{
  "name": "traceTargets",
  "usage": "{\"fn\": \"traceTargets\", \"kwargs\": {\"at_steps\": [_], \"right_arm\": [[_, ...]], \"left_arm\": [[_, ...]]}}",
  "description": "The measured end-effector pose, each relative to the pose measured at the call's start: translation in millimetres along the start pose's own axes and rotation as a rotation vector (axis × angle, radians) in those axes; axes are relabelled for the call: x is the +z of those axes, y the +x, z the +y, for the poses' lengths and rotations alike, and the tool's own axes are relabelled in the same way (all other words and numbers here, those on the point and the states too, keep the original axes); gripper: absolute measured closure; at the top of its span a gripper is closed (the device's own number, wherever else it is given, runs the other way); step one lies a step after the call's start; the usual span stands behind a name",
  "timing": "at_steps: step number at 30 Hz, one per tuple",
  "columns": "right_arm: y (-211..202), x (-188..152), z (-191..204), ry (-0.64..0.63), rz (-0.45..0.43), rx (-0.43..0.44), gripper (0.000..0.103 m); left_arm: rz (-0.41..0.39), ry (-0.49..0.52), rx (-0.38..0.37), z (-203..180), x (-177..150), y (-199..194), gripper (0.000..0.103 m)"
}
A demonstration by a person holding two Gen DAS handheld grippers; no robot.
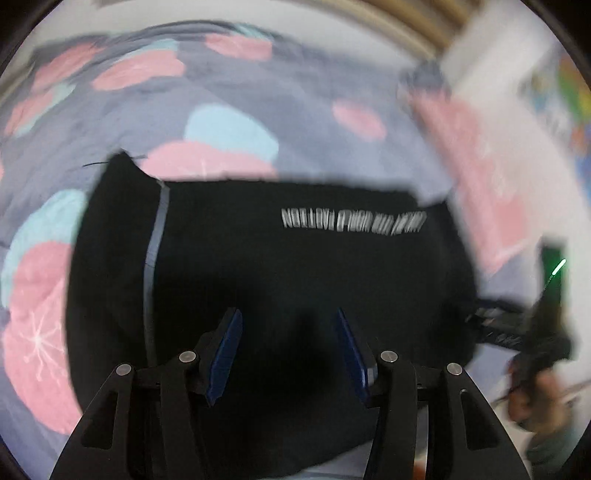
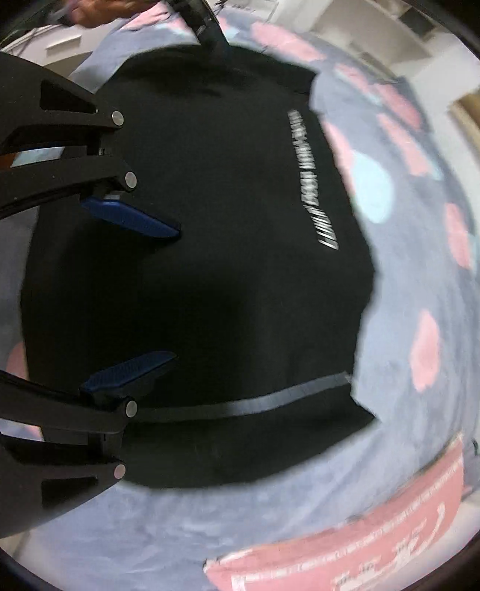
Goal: Fold large clothes
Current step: 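Release the folded jacket and pull both grippers back from it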
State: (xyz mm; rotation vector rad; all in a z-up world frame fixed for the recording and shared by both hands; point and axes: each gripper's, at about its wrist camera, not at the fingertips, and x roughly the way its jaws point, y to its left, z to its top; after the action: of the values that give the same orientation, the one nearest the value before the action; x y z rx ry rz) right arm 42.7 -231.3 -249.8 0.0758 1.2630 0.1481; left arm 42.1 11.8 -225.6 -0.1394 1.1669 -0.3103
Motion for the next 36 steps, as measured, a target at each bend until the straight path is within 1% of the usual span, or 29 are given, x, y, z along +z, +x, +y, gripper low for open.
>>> {"fn": "traceTargets", "kwargs": {"at_steps": [1,2,3,5,7,11,13,15,17,18,20,22,25,26,27,29,31,34,35,36], "right_arm": [[11.6,-1.2,3.4,0.002,0.024,-0.005,0.036],[22.4,-1.9,6.7,-0.002,0.041,-0.026,0.033],[29.3,-2.9,8.8,-0.007,0.048,-0.039,0.033],[35.6,-4.5,10.0,-0.011,0.044,-0.056,0.032],[38.2,-5.4,11.6,-0.016,0.047,-0.071,0.032],[34.2,-5.1,17.3,0.004,0.055,-0.072,0.032],[27.3,-5.4,17.3,0.019,0.053,-0.057,0.032],[18.0,-6.1,16.3,0.044,0.054,-0.021,0.032],[6.0,-6.1,17.1,0.06,0.043,-0.005,0.032],[-2.0,-5.5,18.6,0.062,0.03,-0.002,0.032],[-24.9,-2.9,24.7,0.053,-0.013,0.004,0.032],[-47.2,0.7,31.5,0.039,-0.055,0.001,0.032],[-88.6,6.7,45.5,0.017,-0.132,0.004,0.032],[-99.1,9.0,48.6,0.013,-0.152,0.008,0.032],[-112.2,10.6,52.7,0.006,-0.175,0.012,0.03],[-130.7,19.5,52.9,-0.006,-0.212,-0.001,0.028],[-148.7,18.7,59.1,-0.016,-0.244,-0.019,0.026],[-170.3,14.6,59.4,-0.023,-0.282,-0.005,0.025],[-172.5,20.6,65.0,-0.021,-0.288,-0.007,0.023],[-178.5,19.1,65.0,-0.021,-0.293,-0.007,0.021]], "left_arm": [[0.036,-0.001,0.01,-3.2,-3.1,15.6,0.049],[0.094,-0.018,0.017,-2.2,-7.7,37.5,0.049],[0.111,-0.034,0.039,-0.7,-12.1,47.6,0.049],[0.11,-0.069,0.042,7.7,-12.8,57.0,0.049],[0.12,-0.08,0.045,9.3,-8.6,56.1,0.049],[0.122,-0.077,0.045,11.5,-6.6,49.5,0.049],[0.11,-0.076,0.044,10.1,-4.3,37.8,0.049],[0.099,-0.061,0.06,6.4,-1.8,27.4,0.049],[0.075,-0.037,0.081,2.9,1.9,12.6,0.049],[0.046,-0.02,0.084,-1.0,5.8,-0.1,0.049],[0.011,-0.004,0.089,-7.1,12.2,-17.3,0.049],[-0.038,0.017,0.11,-17.3,16.2,-42.5,0.049],[-0.104,0.03,0.128,-27.0,26.0,-76.7,0.049],[-0.119,0.029,0.133,-29.6,24.5,-86.9,0.049],[-0.141,0.029,0.142,-32.9,26.5,-100.9,0.049],[-0.17,0.023,0.157,-34.9,30.0,-116.7,0.049],[-0.202,0.023,0.209,-44.2,33.5,-131.7,0.049],[-0.256,0.047,0.338,-60.4,39.9,-149.0,0.047],[-0.277,0.062,0.388,-65.6,40.6,-157.7,0.043],[-0.289,0.069,0.412,-70.0,37.1,-168.5,0.041]]}}
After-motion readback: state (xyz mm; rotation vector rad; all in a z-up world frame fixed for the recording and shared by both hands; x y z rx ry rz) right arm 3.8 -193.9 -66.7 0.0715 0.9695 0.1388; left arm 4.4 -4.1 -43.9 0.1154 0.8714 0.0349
